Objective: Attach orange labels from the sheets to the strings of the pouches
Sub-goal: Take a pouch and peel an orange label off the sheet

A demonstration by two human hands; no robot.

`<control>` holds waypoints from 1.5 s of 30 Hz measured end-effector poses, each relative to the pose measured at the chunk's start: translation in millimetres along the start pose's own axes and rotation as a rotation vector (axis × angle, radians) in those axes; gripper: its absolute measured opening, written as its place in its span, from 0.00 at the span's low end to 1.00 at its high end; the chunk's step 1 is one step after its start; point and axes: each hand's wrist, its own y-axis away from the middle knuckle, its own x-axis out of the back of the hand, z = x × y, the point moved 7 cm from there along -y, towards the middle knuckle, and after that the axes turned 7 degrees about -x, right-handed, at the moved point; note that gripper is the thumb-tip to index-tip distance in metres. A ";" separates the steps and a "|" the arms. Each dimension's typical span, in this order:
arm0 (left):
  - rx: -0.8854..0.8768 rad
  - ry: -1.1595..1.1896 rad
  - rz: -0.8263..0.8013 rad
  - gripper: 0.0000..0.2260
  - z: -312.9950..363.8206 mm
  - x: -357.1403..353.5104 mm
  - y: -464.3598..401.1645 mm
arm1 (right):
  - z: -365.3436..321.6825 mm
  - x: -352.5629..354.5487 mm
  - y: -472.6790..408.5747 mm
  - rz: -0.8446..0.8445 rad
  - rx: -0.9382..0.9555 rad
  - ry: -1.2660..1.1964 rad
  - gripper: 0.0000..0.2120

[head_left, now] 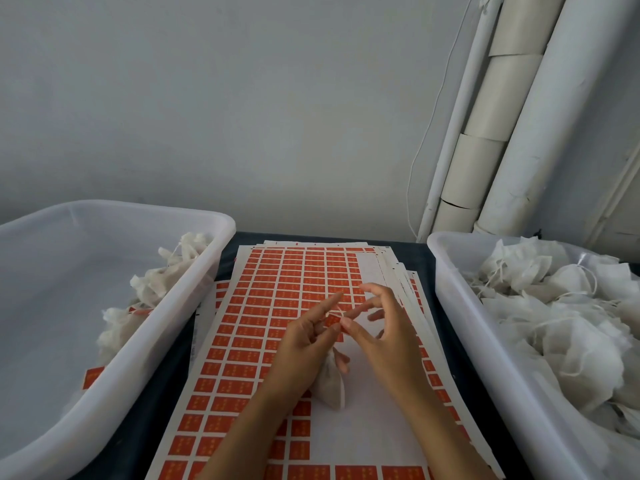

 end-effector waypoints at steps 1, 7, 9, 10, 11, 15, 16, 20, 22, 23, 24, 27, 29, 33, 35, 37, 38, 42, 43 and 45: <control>0.003 -0.015 -0.002 0.22 -0.5 0.1 0.1 | 1.4 -1.6 -0.8 -0.030 -0.010 0.002 0.19; 0.024 -0.029 -0.010 0.33 -0.1 -1.4 0.3 | 10.6 -8.9 -2.7 -0.252 -0.175 -0.156 0.06; 0.026 -0.038 -0.011 0.34 0.6 -1.7 0.5 | 8.9 -8.2 -2.6 -0.281 -0.171 -0.178 0.05; 0.024 -0.041 -0.013 0.34 1.0 -1.9 0.7 | 7.9 -7.2 -2.7 -0.280 -0.162 -0.185 0.05; 0.021 -0.040 -0.015 0.33 1.4 -1.9 0.9 | 6.9 -6.0 -2.9 -0.272 -0.152 -0.193 0.05; 0.012 -0.034 -0.010 0.31 1.0 -1.3 1.4 | 5.9 -3.9 -3.2 -0.213 -0.137 -0.177 0.06; 0.013 -0.039 -0.009 0.30 0.1 -1.0 1.3 | 6.8 -3.7 -3.4 -0.199 -0.141 -0.164 0.06; 0.043 -0.040 0.006 0.27 -4.1 0.3 0.8 | 7.1 -3.4 -3.7 -0.172 -0.130 -0.148 0.06; 0.063 -0.020 0.016 0.23 -6.4 1.6 0.9 | 5.1 -1.9 -4.1 -0.166 -0.119 -0.163 0.05; 0.079 -0.007 0.015 0.19 -7.7 2.2 1.2 | 4.3 0.3 -4.6 -0.162 -0.114 -0.183 0.05; 0.100 0.003 0.013 0.14 -9.8 2.9 1.0 | 3.6 3.3 -5.5 -0.156 -0.107 -0.202 0.05; 0.157 -0.002 -0.024 0.12 -11.5 3.1 1.2 | 1.3 11.2 -7.6 -0.187 -0.085 -0.232 0.05; 0.177 -0.001 -0.077 0.16 -9.6 -0.3 2.5 | 0.9 11.6 -7.3 -0.239 -0.080 -0.255 0.04; 0.200 0.066 -0.181 0.16 -7.3 -5.7 3.7 | -2.9 12.3 -5.0 -0.288 -0.071 -0.328 0.07; 0.211 0.106 -0.225 0.17 -7.3 -7.2 3.9 | -5.3 13.2 -4.5 -0.307 -0.053 -0.371 0.07; 0.224 0.134 -0.270 0.17 -6.3 -8.8 4.2 | -6.6 13.9 -4.3 -0.317 -0.034 -0.390 0.06; 0.232 0.148 -0.287 0.16 -6.6 -9.4 4.5 | -7.3 14.0 -4.2 -0.321 -0.025 -0.396 0.06; 0.251 0.227 -0.272 0.12 -7.5 -7.3 3.2 | -8.3 14.1 -3.3 -0.335 -0.011 -0.427 0.06; 0.252 0.251 -0.261 0.10 -7.4 -6.6 2.7 | -8.0 14.2 -3.8 -0.333 -0.015 -0.424 0.05; 0.257 0.293 -0.246 0.09 -7.0 -6.0 2.7 | -6.5 14.6 -5.0 -0.323 -0.026 -0.411 0.03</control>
